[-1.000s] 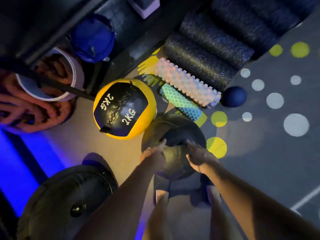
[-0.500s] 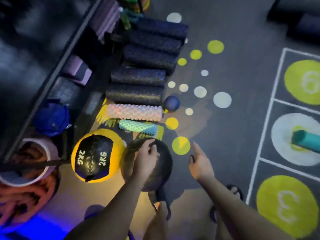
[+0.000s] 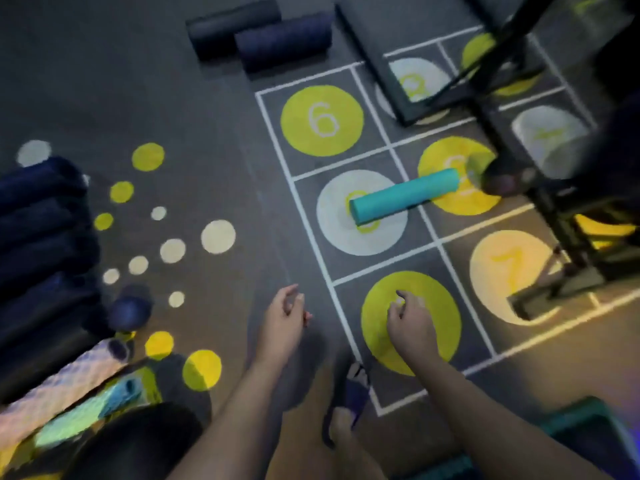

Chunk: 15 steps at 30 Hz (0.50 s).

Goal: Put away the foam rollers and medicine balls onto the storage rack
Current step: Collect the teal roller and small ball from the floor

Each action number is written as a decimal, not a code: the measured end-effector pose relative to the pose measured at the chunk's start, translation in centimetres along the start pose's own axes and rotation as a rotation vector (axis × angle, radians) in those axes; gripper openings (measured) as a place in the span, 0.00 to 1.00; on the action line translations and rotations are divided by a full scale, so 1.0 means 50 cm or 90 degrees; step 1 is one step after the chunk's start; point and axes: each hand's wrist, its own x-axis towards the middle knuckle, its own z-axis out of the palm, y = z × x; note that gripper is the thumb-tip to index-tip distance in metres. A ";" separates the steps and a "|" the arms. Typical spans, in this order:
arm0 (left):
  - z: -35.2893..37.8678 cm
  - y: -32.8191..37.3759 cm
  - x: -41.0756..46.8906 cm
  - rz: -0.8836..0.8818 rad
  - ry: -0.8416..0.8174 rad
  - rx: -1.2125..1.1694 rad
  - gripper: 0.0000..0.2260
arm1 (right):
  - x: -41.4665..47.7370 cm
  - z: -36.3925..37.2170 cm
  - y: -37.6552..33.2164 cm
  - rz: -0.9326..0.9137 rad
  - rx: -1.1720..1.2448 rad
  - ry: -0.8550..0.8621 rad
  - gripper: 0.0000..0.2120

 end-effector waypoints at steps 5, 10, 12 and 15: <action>0.294 0.161 0.065 0.070 -0.142 0.115 0.16 | 0.175 -0.224 0.110 0.060 0.020 0.070 0.19; 0.446 0.244 0.155 0.147 -0.146 0.192 0.15 | 0.296 -0.292 0.175 0.113 0.053 0.059 0.19; 0.488 0.268 0.204 0.143 -0.153 0.216 0.17 | 0.350 -0.307 0.180 0.124 0.074 0.042 0.20; 0.559 0.319 0.287 0.127 -0.158 0.264 0.20 | 0.442 -0.335 0.186 0.152 0.066 0.011 0.21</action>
